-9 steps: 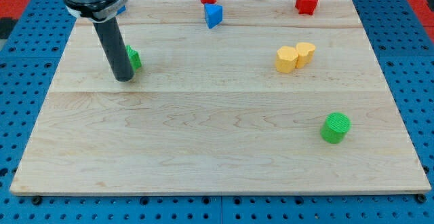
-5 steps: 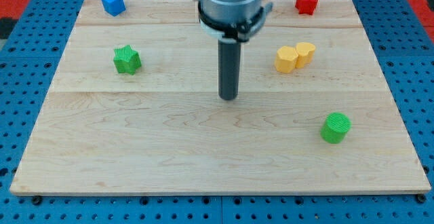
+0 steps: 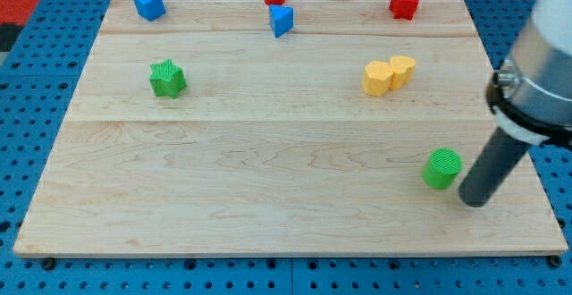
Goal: Move the green circle into the right of the yellow heart
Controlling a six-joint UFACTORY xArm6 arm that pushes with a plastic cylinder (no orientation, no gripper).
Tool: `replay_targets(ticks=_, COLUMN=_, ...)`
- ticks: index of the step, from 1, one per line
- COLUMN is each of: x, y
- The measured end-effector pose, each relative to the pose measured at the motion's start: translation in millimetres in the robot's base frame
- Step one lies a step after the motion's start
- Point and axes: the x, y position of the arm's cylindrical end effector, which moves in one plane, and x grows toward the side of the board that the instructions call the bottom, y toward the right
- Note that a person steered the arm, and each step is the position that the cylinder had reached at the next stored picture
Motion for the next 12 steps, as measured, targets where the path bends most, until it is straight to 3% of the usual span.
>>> replay_targets(ticks=1, x=-20.1, y=-9.9)
replay_targets(ticks=3, x=-12.3, y=-73.3)
replay_targets(ticks=4, x=-38.6, y=-81.8)
replay_targets(ticks=8, x=-81.7, y=11.0)
replay_targets(ticks=10, x=-151.8, y=-7.7)
replay_targets(ticks=11, x=-154.3, y=-7.1)
replay_targets(ticks=12, x=-199.5, y=-26.9)
